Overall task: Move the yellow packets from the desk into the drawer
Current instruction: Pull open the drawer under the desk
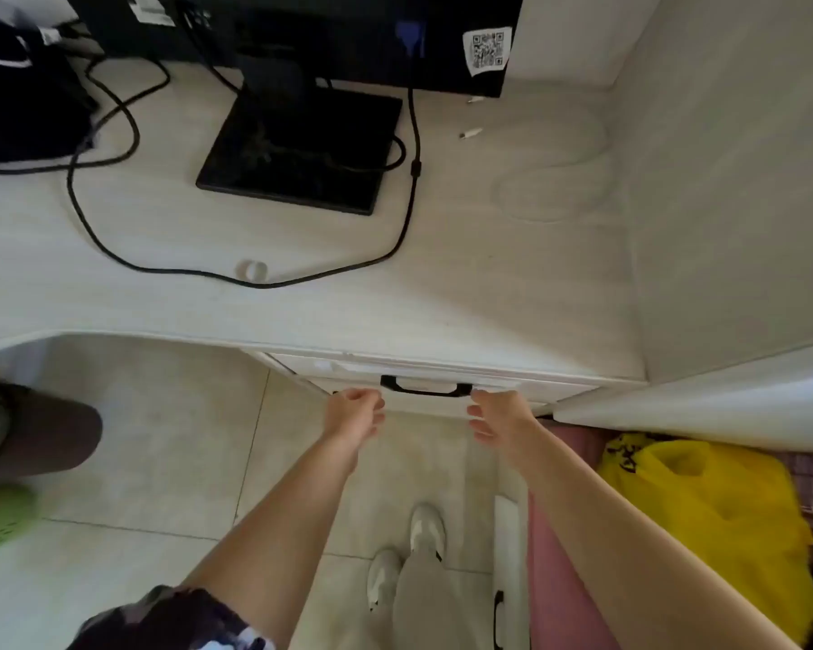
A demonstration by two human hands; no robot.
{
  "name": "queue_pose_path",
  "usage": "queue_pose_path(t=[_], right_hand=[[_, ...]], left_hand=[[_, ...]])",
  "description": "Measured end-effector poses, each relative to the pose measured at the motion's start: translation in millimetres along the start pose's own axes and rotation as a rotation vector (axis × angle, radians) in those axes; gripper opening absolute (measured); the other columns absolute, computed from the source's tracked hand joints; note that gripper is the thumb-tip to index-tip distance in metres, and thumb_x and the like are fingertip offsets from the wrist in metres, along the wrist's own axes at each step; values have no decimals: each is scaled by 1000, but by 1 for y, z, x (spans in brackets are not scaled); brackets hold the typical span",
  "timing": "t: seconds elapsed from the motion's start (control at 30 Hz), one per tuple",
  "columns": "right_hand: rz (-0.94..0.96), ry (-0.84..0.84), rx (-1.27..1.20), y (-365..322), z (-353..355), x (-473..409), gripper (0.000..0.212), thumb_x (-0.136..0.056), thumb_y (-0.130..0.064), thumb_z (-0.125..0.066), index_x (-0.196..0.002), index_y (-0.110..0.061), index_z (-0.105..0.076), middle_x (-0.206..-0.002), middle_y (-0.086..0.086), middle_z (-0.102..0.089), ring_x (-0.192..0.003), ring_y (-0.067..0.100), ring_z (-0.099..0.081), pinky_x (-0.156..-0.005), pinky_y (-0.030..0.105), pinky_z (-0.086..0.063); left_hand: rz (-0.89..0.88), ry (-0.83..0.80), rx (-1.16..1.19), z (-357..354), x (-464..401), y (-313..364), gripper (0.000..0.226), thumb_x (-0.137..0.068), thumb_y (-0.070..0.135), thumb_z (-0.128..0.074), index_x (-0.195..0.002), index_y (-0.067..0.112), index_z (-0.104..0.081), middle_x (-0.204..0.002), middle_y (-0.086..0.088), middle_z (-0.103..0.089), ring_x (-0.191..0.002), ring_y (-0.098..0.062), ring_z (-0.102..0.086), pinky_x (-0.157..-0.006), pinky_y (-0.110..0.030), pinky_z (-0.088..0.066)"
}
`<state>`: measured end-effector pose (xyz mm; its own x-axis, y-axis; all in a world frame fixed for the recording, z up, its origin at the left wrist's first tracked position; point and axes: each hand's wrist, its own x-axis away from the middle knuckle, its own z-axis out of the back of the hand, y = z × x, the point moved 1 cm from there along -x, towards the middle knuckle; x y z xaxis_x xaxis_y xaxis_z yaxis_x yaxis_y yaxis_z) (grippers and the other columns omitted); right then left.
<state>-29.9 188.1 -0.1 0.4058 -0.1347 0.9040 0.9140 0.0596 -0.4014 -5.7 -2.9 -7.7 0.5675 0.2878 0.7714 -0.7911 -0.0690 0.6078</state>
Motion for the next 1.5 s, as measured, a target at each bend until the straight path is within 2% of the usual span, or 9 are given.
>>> queue_pose_path(t=[0.13,0.3,0.63,0.77,0.87,1.0,1.13,1.43,1.5], right_hand=[[-18,14,-116,1,-10,-18,11,-97,-12,-46,-97,-10,-58,-76,3,-58,-63,18,-58,-57,28,-47],[-16,-3,-235,2,-14,-26,23,-99,-5,-45,-78,-8,-54,-75,10,-61,-68,21,-61,-64,30,-50],[-43,-75,-254,16,-5,-9,19,-98,-4,-43,-87,-7,-58,-85,10,-65,-82,26,-64,-74,33,-50],[-16,-104,-288,28,6,13,12,-94,-5,-52,-102,-5,-60,-104,15,-65,-92,30,-64,-87,39,-50],[-42,-114,-470,31,24,27,6,-91,-9,-56,-93,-5,-60,-111,18,-58,-92,34,-63,-84,43,-50],[-59,-179,-653,26,42,36,25,-88,-17,-58,-108,-3,-51,-107,17,-48,-96,41,-61,-92,51,-51],[-75,-132,-771,24,39,41,38,-93,-19,-58,-123,-8,-38,-104,22,-49,-88,41,-60,-99,56,-46],[-67,-119,-734,26,35,53,18,-93,-3,-46,-109,-9,-42,-111,27,-53,-95,46,-64,-75,54,-55],[-77,-108,-729,30,34,55,19,-93,-3,-46,-110,-9,-41,-108,26,-51,-94,46,-63,-70,54,-55]], left_hand=[[71,-1,92,-10,-18,-3,9,-94,19,-56,-87,16,-61,-87,-3,-67,-75,-21,-65,-85,-37,-52],[88,-37,198,-18,-32,-5,15,-97,17,-53,-102,9,-65,-93,-6,-72,-79,-20,-69,-72,-31,-56],[88,-71,240,-13,-19,-20,14,-98,14,-52,-105,7,-62,-97,-6,-69,-81,-19,-66,-71,-28,-54],[108,-74,237,-11,-11,-28,12,-99,15,-51,-100,9,-62,-96,-6,-69,-80,-18,-65,-72,-28,-54],[120,-76,215,-9,-5,-32,13,-100,13,-48,-100,10,-61,-96,-4,-69,-76,-13,-70,-71,-23,-52],[147,-81,234,-6,7,-35,18,-101,10,-44,-112,6,-58,-95,-4,-69,-65,-5,-70,-71,-17,-51],[181,-95,236,-4,18,-35,26,-102,8,-37,-120,3,-55,-110,-12,-66,-80,-16,-70,-80,-25,-51],[341,-256,451,19,42,-22,17,-91,9,-51,-107,4,-54,-109,-20,-57,-94,-38,-67,-87,-44,-52],[357,-277,562,25,48,-18,33,-88,10,-55,-120,8,-48,-123,-26,-49,-101,-45,-64,-90,-50,-51]])
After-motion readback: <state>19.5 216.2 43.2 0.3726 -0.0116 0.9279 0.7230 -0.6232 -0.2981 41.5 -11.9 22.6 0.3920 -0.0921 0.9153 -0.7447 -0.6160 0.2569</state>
